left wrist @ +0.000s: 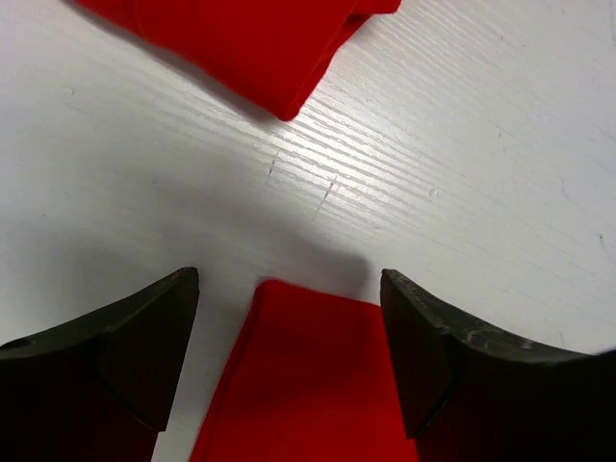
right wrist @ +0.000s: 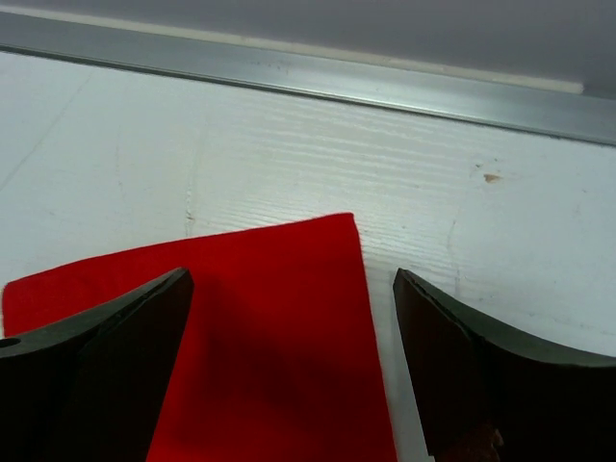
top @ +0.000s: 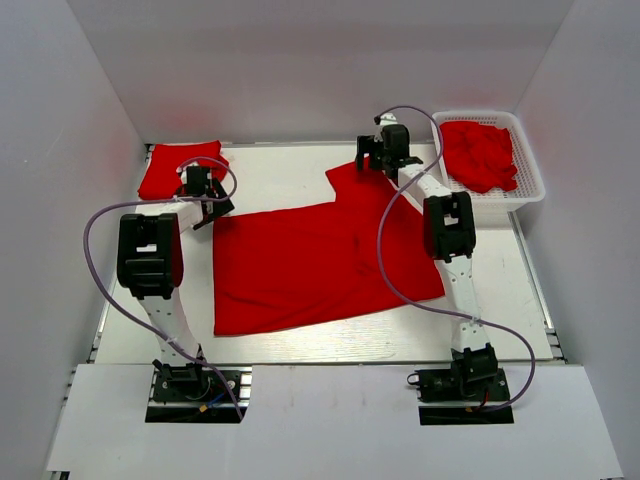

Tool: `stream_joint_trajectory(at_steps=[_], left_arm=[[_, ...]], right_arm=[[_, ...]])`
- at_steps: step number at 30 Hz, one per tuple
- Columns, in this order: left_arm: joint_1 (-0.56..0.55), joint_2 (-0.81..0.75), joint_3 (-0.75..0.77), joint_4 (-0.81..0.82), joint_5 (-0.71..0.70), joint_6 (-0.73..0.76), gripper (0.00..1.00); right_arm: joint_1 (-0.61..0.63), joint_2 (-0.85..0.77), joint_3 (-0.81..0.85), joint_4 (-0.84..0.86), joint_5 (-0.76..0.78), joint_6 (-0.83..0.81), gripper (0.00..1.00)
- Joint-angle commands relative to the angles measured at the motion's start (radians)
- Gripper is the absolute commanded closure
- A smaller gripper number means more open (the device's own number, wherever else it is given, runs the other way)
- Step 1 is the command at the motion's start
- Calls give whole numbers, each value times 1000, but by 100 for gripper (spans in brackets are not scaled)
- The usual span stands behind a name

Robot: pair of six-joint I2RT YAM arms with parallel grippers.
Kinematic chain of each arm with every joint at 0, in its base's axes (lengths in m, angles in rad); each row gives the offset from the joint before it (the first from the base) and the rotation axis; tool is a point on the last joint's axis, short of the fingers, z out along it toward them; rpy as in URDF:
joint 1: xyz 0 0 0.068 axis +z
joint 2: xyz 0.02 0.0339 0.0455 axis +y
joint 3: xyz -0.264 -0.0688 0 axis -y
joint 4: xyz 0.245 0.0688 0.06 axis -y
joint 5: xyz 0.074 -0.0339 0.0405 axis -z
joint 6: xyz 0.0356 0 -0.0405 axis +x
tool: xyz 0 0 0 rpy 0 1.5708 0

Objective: Fold and stack the t-shirts
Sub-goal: Grap the side of the flattened tshirt furthest away from the robot with both arms

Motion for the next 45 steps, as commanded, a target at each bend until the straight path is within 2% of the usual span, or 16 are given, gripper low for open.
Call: stream_joint_trajectory(at_steps=[1,4,9,14,16,22,24,25,26,27,29,30,32,33,37,45], left_arm=[[-14,15,-50,-40,56,9,15],[-14,15,-75,-61,47,-3,22],[-14,24,-85,-88,56,-3,23],[-14,24,-76,-98,56,-3,24],[-14,15,-76,-98,67,-3,24],[-14,15,-94,-89,90,-12,45],[-14,15,-95,-79,101,-12,56],[-14,15,-104,-79,111,-12,62],[-14,15,-104,-79,111,-12,68],[-14,15,-104,-79,111,-12,78],[-14,15,-104,-79,111,-12,89],[-14,15,-104,-79,111,-12,100],[-14,15,-104,-79,111,-12,100],[-14,6,-104,-79,111,-12,100],[-14,-31,-91,-61,120,8,100],[-14,-150,-117,20,171,37,100]], right_arm=[[-1,11,73,20,-114,-20,10],[-1,10,70,-53,-183,-8,10],[5,4,75,-157,-234,-15,10],[-1,1,69,-227,-174,15,10],[-2,-1,70,-253,-193,-11,13],[21,-4,65,-331,-158,-54,51],[35,-10,64,-357,-49,-75,56],[39,-9,62,-379,-24,-86,56],[50,-5,61,-386,-3,-92,63],[51,-4,65,-406,45,-95,67],[65,-4,62,-412,60,-104,80],[67,-4,61,-412,74,-104,84],[78,-5,59,-403,85,-144,93],[81,-12,61,-400,89,-153,100],[93,-59,-8,-292,62,-170,100],[91,-347,-279,47,-55,-170,100]])
